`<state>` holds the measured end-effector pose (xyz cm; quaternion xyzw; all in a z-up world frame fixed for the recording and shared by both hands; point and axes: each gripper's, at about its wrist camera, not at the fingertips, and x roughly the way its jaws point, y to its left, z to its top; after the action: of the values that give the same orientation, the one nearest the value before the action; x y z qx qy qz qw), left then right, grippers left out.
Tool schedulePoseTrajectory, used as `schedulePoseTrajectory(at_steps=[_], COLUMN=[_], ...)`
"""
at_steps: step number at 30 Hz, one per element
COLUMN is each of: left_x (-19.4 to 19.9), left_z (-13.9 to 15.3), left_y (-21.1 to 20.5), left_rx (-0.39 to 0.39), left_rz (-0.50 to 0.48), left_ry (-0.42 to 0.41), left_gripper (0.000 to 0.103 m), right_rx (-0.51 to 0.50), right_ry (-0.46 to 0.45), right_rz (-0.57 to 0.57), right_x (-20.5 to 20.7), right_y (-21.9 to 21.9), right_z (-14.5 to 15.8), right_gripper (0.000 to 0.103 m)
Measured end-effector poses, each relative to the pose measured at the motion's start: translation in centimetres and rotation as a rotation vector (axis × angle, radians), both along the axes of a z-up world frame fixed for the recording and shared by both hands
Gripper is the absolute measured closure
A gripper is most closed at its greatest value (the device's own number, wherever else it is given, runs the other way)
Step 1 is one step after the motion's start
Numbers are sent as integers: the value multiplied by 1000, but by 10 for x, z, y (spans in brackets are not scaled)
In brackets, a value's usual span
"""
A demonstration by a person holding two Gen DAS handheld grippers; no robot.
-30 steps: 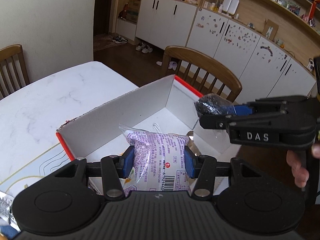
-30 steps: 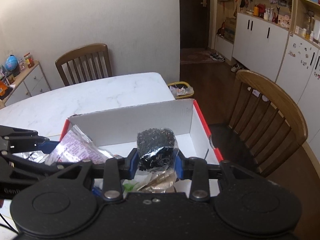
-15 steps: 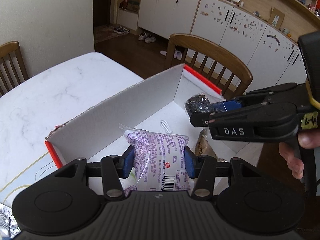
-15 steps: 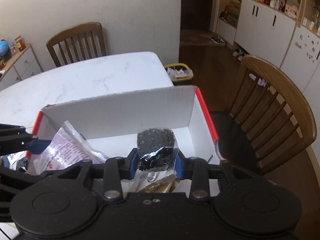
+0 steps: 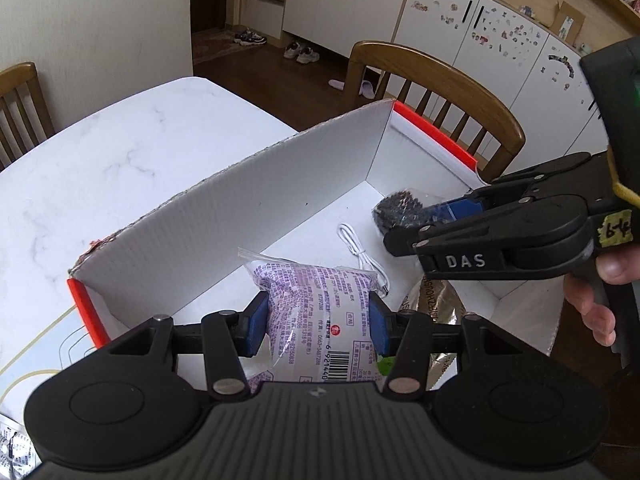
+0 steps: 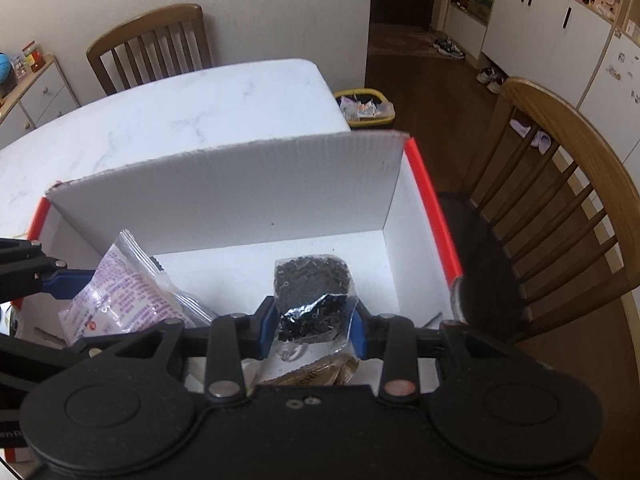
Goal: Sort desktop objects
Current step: 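Lower both bags into the shoebox and open both tools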
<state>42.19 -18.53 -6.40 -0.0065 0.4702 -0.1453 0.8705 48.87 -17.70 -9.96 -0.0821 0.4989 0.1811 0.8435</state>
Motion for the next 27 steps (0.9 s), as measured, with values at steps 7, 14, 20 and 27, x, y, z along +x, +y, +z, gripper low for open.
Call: schedulePoseTrajectory(at_steps=[7, 14, 20, 27], left_x=[7, 13, 17, 15], left_z=[-7, -12, -14, -12], left_y=[-2, -4, -5, -11], left_rx=[2, 9, 10, 43], left_rz=[-10, -15, -22, -40], left_ry=[32, 56, 66, 47], left_gripper=[54, 54, 53, 41], right_rx=[-1, -12, -8, 16], right_ry=[53, 80, 85, 71], right_rz=[14, 3, -1, -1], right_x=[7, 14, 15, 14], right_y=[1, 0, -2, -5], right_z=[-11, -21, -23, -19], right_gripper=[67, 67, 66, 62])
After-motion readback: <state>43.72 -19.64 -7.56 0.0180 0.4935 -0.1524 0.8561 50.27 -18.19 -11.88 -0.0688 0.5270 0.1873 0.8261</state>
